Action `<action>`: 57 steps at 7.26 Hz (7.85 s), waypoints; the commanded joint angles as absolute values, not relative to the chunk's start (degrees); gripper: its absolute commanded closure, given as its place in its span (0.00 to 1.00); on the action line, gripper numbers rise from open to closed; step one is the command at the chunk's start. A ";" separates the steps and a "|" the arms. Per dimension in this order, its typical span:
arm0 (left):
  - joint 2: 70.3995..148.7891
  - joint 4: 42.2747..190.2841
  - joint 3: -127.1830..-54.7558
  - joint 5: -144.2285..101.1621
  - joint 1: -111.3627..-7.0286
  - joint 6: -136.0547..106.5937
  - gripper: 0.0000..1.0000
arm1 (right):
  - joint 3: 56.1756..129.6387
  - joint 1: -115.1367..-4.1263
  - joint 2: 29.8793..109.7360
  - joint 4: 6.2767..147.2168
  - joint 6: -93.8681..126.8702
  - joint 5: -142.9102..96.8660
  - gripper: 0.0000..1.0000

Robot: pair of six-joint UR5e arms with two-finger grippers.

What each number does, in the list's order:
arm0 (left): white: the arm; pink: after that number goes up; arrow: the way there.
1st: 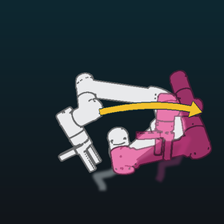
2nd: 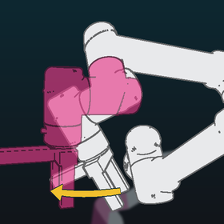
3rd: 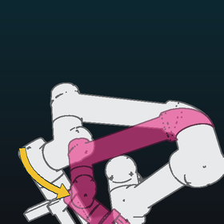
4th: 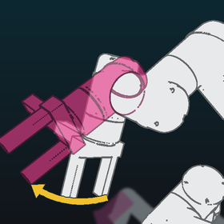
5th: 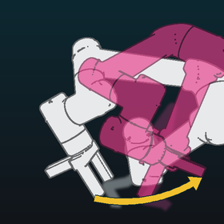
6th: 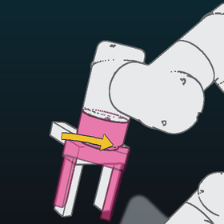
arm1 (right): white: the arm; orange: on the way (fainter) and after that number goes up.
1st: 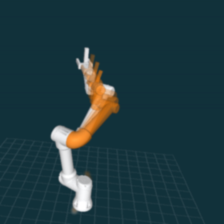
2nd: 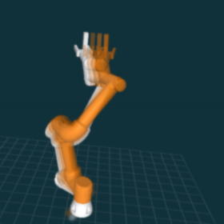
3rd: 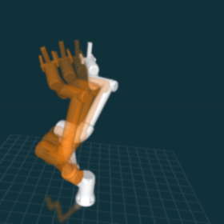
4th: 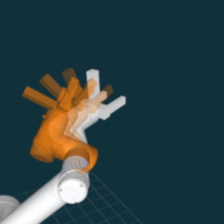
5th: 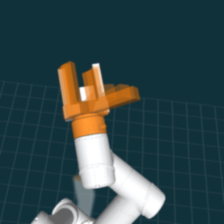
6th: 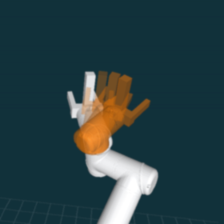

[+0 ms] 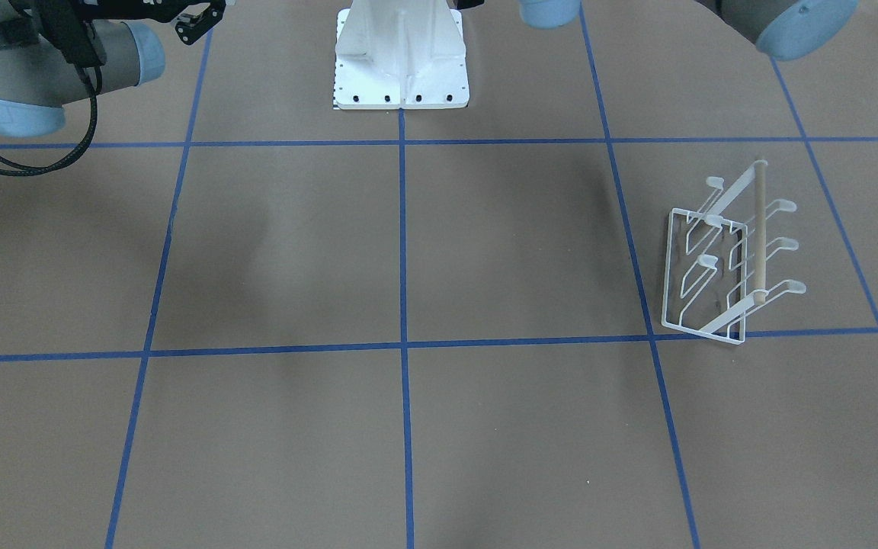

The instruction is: Hang cup on cup holder

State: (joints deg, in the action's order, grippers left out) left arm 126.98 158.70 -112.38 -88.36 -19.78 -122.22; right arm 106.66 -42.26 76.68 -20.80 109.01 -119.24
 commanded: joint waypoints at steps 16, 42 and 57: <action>123.58 98.78 -120.83 -111.71 -52.01 -76.62 1.00 | 94.75 -81.28 83.57 74.36 9.23 -131.94 0.00; 111.71 77.34 -110.05 -115.93 -58.27 -33.84 1.00 | 94.39 -83.58 85.34 95.62 -0.97 -132.89 0.00; 94.16 82.59 -97.94 -129.55 -86.47 -5.98 0.01 | 98.35 -88.24 90.97 95.71 -1.32 -132.89 0.00</action>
State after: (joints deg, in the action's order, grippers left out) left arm 96.19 80.21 -101.15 -129.17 -84.87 -6.55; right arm 98.33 -87.48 90.80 95.63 -1.30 -132.53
